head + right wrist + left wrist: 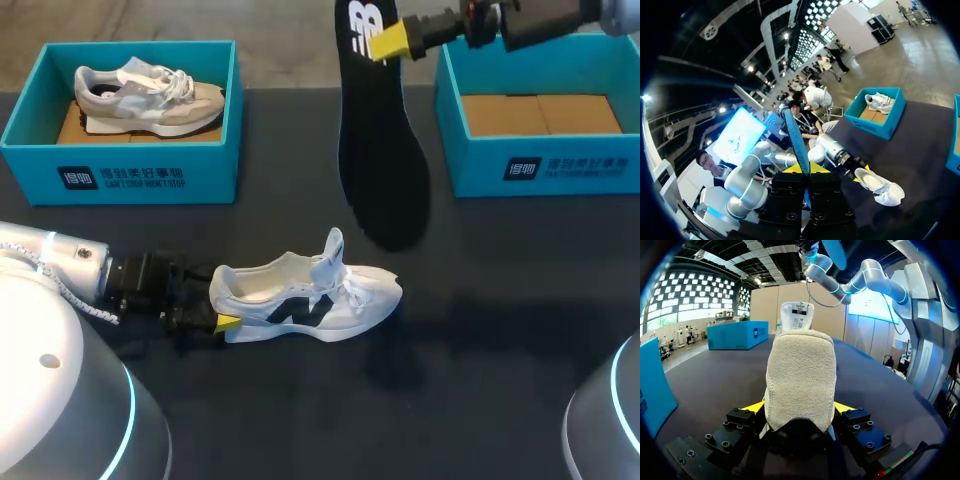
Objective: Take the shoe out of the shoebox, open the shoe tongue, remove and reinsert the insole, then place the shoe into the shoebox
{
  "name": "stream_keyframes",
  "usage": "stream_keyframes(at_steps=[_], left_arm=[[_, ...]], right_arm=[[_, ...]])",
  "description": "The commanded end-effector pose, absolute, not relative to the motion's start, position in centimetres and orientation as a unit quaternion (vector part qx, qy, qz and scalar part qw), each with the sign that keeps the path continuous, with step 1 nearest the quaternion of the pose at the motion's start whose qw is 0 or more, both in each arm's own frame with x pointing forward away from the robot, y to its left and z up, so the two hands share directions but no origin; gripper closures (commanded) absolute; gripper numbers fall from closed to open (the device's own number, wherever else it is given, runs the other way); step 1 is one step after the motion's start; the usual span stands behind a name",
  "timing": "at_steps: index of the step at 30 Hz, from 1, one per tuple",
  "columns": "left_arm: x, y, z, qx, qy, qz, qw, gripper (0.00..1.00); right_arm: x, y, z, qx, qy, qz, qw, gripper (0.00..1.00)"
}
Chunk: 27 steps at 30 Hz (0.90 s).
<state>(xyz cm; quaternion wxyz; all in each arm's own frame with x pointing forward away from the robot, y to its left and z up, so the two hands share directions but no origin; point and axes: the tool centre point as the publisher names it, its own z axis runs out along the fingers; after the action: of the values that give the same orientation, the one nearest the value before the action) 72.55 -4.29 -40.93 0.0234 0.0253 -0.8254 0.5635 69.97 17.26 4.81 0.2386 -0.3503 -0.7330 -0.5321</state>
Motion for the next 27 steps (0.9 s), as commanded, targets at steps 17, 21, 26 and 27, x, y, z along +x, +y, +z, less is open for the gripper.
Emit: stream_keyframes(at_steps=[17,21,26,27], left_arm=[[72.7,-4.4,-41.3,0.025,-0.826,0.563,0.024,1.0],[72.7,-4.4,-41.3,0.025,-0.826,0.563,0.024,1.0],[72.7,-4.4,-41.3,0.025,-0.826,0.563,0.024,1.0],[72.7,-4.4,-41.3,0.025,-0.826,0.563,0.024,1.0]], right_arm=[[64.1,15.7,3.1,-0.383,-0.72,-0.513,0.267,1.0],[63.6,15.8,2.3,-0.391,-0.713,-0.514,0.274,1.0],[63.6,16.0,1.9,-0.401,-0.699,-0.528,0.269,1.0],[63.6,16.1,1.9,-0.401,-0.699,-0.528,0.268,1.0]])
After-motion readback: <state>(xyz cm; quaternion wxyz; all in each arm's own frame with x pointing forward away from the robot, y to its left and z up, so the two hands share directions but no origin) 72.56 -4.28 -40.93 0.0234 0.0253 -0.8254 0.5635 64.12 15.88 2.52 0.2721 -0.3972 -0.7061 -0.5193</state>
